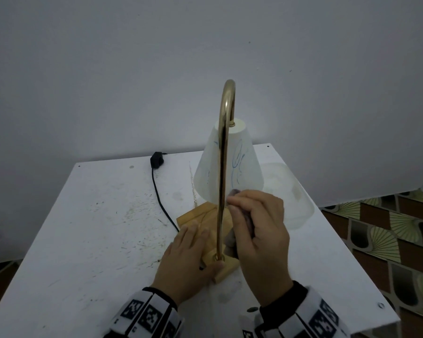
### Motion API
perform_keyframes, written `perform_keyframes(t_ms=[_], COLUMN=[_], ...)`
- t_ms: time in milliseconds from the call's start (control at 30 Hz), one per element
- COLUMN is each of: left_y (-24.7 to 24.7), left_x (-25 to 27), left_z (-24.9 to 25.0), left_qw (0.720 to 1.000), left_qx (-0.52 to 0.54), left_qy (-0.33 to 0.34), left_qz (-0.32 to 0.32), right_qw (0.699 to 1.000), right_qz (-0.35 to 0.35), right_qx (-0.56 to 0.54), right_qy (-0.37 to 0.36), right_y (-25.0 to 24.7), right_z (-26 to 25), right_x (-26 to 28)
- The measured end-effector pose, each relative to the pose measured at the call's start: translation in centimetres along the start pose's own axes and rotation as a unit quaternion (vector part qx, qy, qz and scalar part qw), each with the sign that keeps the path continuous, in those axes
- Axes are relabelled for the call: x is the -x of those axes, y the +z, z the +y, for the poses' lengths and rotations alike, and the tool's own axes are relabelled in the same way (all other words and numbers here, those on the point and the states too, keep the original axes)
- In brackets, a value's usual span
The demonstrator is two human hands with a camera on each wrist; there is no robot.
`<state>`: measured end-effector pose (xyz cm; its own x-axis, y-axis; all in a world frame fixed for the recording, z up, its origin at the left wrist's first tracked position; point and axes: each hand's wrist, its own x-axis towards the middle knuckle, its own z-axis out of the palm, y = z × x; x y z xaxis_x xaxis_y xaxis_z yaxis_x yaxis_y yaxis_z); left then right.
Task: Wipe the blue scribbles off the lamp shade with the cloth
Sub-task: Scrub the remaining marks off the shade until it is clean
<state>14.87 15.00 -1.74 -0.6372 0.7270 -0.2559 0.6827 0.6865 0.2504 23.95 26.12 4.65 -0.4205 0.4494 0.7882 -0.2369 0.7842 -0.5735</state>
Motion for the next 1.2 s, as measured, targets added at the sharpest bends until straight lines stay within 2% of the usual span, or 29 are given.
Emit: perform_keyframes(t_ms=[33, 100, 233, 267, 333, 467, 533, 633, 767, 933, 1100, 1200], left_y=[0.0, 0.0, 0.0, 0.0, 0.1, 0.1, 0.1, 0.0, 0.1, 0.0, 0.0, -0.1], left_x=[0.0, 0.0, 0.0, 0.0, -0.1, -0.1, 0.0, -0.1, -0.1, -0.2, -0.2, -0.2], left_z=[0.0, 0.0, 0.0, 0.0, 0.0, 0.0, 0.1, 0.0, 0.0, -0.1, -0.1, -0.1], left_qw=[1.000, 1.000, 1.000, 1.000, 1.000, 1.000, 1.000, 1.000, 1.000, 1.000, 1.000, 1.000], left_qx=[0.000, 0.000, 0.000, -0.001, -0.002, 0.001, 0.001, 0.000, -0.001, -0.001, -0.006, -0.006], left_qy=[0.000, 0.000, 0.001, 0.003, 0.002, 0.002, 0.002, 0.004, 0.007, 0.009, 0.006, 0.009], left_qz=[0.000, 0.002, 0.002, 0.001, 0.001, -0.001, -0.002, 0.001, 0.003, -0.001, -0.003, -0.005], right_qw=[1.000, 1.000, 0.987, 0.986, 0.995, 1.000, 1.000, 0.991, 0.996, 1.000, 0.995, 0.995], right_qz=[-0.006, -0.007, 0.037, 0.039, 0.037, -0.009, -0.007, 0.026, 0.051, 0.019, 0.075, 0.079], right_qx=[0.016, 0.002, -0.104, -0.106, -0.061, 0.008, -0.008, -0.081, -0.045, -0.009, -0.038, -0.044], right_qy=[-0.014, 0.002, 0.121, 0.120, 0.073, -0.022, -0.002, 0.099, 0.050, -0.023, 0.044, 0.033], right_y=[-0.1, -0.7, -1.2, -1.0, -0.4, -0.2, -0.6, -1.2, -0.8, -0.2, -1.0, -0.4], right_z=[0.3, 0.6, -0.1, -0.4, -0.8, -0.1, 0.6, 0.4, -0.6, -0.3, 0.1, -0.8], right_x=[0.3, 0.2, -1.4, -1.8, -2.3, -1.2, -1.0, -2.5, -4.3, -2.8, -5.1, -6.4])
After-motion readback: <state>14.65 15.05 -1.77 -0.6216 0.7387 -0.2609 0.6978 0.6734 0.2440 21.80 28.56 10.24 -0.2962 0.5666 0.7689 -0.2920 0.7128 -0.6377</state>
